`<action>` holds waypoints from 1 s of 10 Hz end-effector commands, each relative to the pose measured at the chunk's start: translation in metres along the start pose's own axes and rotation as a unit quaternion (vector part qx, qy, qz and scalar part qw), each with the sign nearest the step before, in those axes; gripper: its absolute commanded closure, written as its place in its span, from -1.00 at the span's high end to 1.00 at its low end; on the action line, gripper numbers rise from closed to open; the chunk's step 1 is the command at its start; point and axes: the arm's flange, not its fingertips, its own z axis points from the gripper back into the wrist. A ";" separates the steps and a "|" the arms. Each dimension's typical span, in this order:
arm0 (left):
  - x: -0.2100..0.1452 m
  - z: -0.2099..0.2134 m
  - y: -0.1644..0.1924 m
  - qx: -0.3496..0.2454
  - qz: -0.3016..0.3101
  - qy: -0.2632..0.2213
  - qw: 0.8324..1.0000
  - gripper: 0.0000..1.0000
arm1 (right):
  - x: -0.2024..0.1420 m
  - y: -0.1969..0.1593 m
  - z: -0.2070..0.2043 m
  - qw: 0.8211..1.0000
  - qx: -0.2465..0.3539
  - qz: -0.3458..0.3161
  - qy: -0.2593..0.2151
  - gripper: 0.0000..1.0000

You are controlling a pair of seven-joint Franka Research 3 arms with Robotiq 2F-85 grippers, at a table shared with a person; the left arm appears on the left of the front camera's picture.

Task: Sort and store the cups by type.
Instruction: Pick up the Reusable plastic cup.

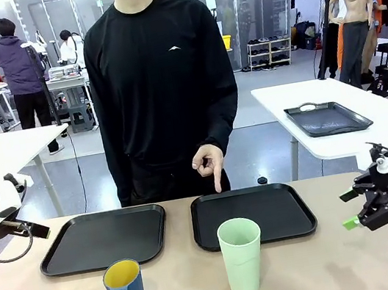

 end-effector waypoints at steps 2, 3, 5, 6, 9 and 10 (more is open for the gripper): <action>0.000 0.000 0.000 0.000 -0.003 0.000 1.000 1.00 | -0.006 -0.007 -0.029 0.998 0.037 0.006 -0.046 1.00; 0.000 0.000 0.000 0.000 -0.003 0.000 1.000 1.00 | -0.005 -0.002 -0.033 0.998 0.053 0.009 -0.045 1.00; 0.000 0.000 0.000 0.000 -0.003 0.000 1.000 1.00 | 0.003 0.006 -0.015 0.999 0.025 -0.002 -0.038 1.00; 0.000 0.000 0.000 0.000 -0.003 0.000 1.000 1.00 | 0.003 0.006 -0.015 0.999 0.025 -0.002 -0.038 1.00; 0.000 0.000 0.000 0.000 -0.003 0.000 1.000 1.00 | 0.000 0.026 -0.053 0.984 0.145 0.006 -0.101 1.00; 0.000 0.000 0.000 0.000 -0.003 0.000 1.000 1.00 | -0.002 0.031 -0.064 0.981 0.158 0.008 -0.108 1.00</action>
